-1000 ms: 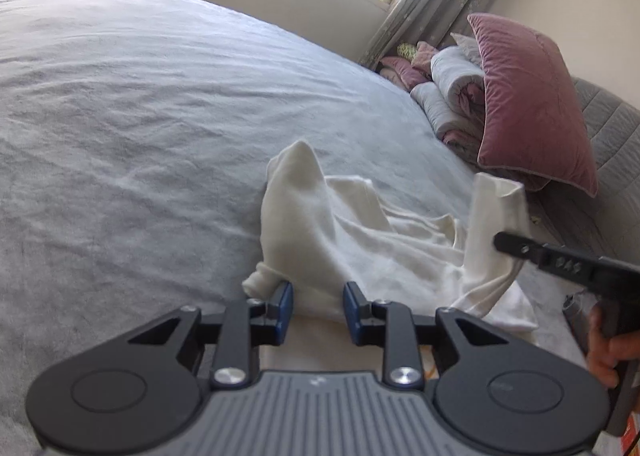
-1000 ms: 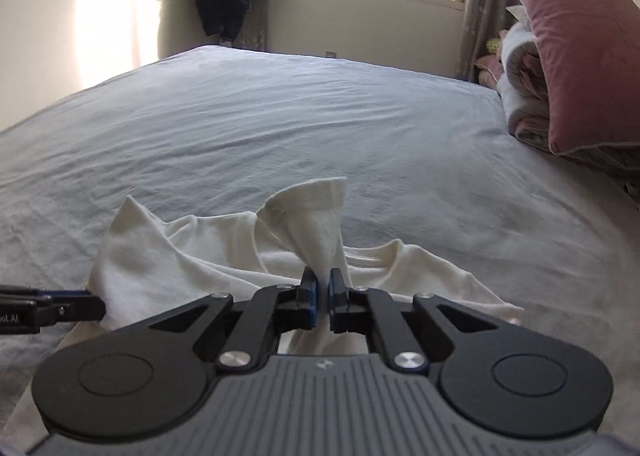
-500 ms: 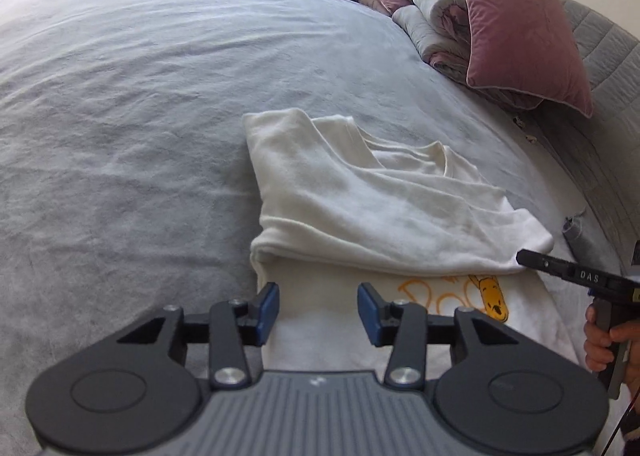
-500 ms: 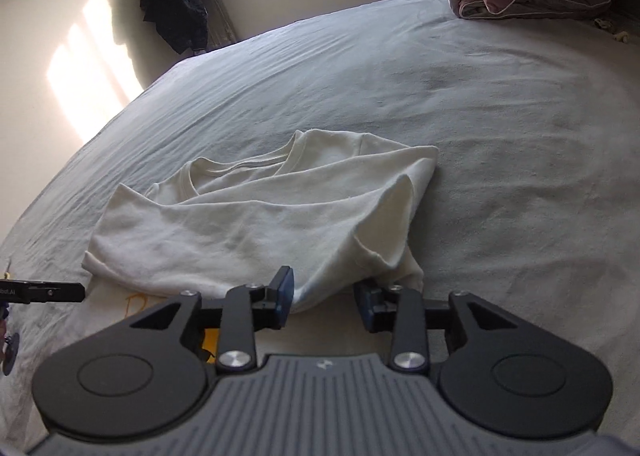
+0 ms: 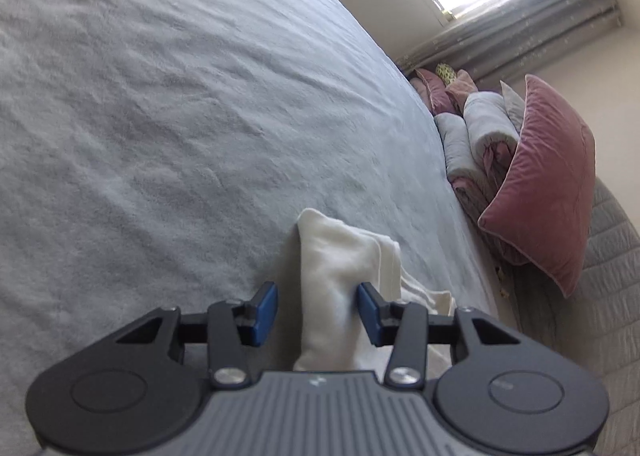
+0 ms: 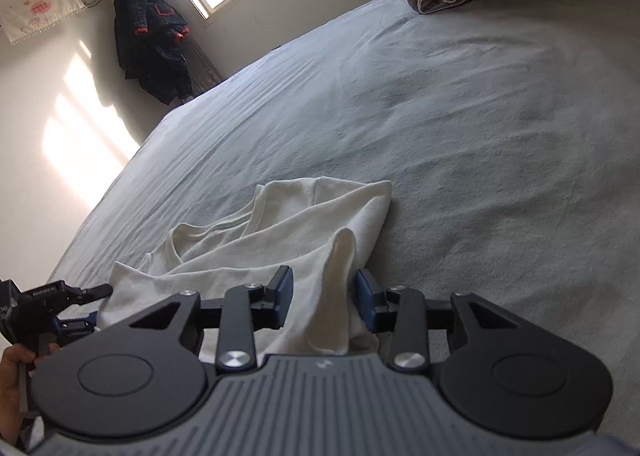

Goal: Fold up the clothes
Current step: 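Move both open grippers to the hem of the folded sweatshirt, then grasp the hem edge with both grippers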

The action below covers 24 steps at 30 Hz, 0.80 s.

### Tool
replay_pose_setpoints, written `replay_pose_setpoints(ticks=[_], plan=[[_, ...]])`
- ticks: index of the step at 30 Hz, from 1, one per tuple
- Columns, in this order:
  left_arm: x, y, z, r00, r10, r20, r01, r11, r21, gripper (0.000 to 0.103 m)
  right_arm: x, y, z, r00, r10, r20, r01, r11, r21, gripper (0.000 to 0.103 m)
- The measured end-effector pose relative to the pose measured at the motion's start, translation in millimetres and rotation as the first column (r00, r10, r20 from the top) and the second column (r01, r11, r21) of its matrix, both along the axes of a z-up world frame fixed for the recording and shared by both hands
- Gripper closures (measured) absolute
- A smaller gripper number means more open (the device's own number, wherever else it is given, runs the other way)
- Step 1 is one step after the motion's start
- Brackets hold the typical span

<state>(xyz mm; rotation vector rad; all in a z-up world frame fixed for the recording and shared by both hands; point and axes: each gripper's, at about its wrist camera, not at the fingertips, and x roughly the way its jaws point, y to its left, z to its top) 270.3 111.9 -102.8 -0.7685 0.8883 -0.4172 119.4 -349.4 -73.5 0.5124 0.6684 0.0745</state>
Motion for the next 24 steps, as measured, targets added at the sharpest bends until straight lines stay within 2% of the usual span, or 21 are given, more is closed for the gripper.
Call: replay_pose_setpoints(ticks=[1, 2, 4, 5, 7, 13, 17, 21, 24], plan=[[1.4, -1.2, -2.1, 1.0, 0.007, 0.0, -0.007, 1.0, -0.015, 0.065, 2.3, 3.5, -0.6, 1.0, 0.0, -0.005, 0.0, 1.0, -0.025, 0.074], [1.5, -3.3, -3.4, 1.0, 0.009, 0.004, -0.009, 1.0, -0.024, 0.075, 4.5, 6.9, -1.1, 1.0, 0.0, -0.01, 0.0, 0.999, -0.05, 0.083], [-1.1, -8.7, -3.6, 0.999, 0.011, 0.033, -0.01, 1.0, -0.014, 0.092, 3.6, 12.0, 1.0, 1.0, 0.0, 0.004, 0.0, 0.995, -0.099, 0.088], [-4.3, -12.1, -1.9, 0.998, 0.012, 0.061, -0.013, 1.0, 0.009, 0.093, 3.1, 14.5, 2.1, 1.0, 0.001, 0.012, 0.001, 0.992, -0.123, 0.09], [-12.3, -17.4, 2.2, 0.991, 0.011, 0.131, -0.018, 0.999, 0.05, 0.093, 2.2, 19.6, 4.2, 1.0, 0.002, 0.026, 0.002, 0.985, -0.171, 0.092], [-27.9, -21.9, 7.3, 0.959, 0.038, 0.282, -0.066, 0.994, 0.091, 0.094, -0.7, 34.9, 10.6, 0.998, 0.011, 0.069, 0.011, 0.95, -0.313, 0.092], [-25.0, -26.0, 4.5, 0.965, 0.016, 0.263, -0.064, 0.983, 0.174, 0.093, -2.6, 44.9, 14.8, 0.995, 0.021, 0.096, 0.02, 0.915, -0.402, 0.092], [-21.2, -23.8, 2.6, 0.971, 0.01, 0.238, -0.062, 0.976, 0.209, 0.088, -4.7, 44.8, 18.3, 0.995, 0.018, 0.101, 0.025, 0.914, -0.406, 0.092], [-27.7, -21.0, 10.8, 0.969, 0.009, 0.247, -0.073, 0.965, 0.251, 0.082, -6.3, 44.7, 21.0, 0.994, 0.016, 0.106, 0.029, 0.912, -0.409, 0.075]])
